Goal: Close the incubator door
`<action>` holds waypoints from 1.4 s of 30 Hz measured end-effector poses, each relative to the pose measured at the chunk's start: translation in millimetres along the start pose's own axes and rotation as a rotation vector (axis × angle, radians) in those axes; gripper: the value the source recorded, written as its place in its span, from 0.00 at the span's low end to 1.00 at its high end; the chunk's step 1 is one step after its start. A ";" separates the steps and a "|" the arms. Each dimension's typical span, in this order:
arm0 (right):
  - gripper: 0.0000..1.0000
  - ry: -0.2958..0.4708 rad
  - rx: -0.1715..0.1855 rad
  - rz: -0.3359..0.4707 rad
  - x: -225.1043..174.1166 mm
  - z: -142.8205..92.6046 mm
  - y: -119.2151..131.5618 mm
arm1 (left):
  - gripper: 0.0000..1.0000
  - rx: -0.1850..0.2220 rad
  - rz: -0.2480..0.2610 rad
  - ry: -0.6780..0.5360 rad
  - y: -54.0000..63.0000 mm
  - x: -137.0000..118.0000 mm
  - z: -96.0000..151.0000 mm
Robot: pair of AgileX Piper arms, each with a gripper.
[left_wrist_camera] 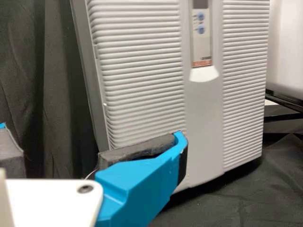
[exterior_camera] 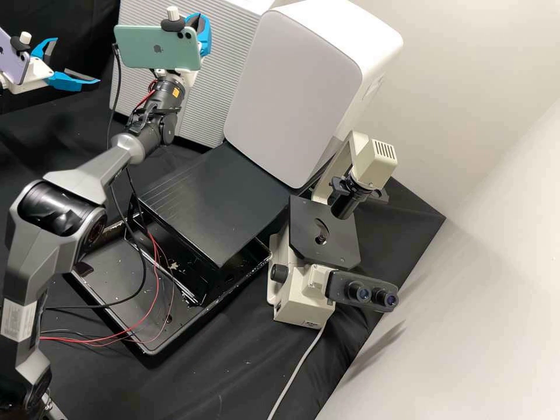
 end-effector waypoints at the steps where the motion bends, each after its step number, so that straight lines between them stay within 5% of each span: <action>1: 0.00 0.000 0.000 0.000 0.0 0.0 0.0 | 1.00 0.000 0.000 0.000 0.0 0.0 0.0; 24: 0.00 -0.035 0.028 -0.042 -9.7 7.6 -12.2 | 1.00 0.000 0.000 0.000 0.0 0.0 0.0; 34: 0.00 -0.056 0.071 0.026 -74.7 4.6 -10.7 | 1.00 0.000 0.000 0.000 0.0 0.0 0.0; 42: 0.00 -0.009 0.045 0.097 -140.6 0.3 -2.1 | 1.00 0.000 0.000 0.000 0.0 0.0 0.0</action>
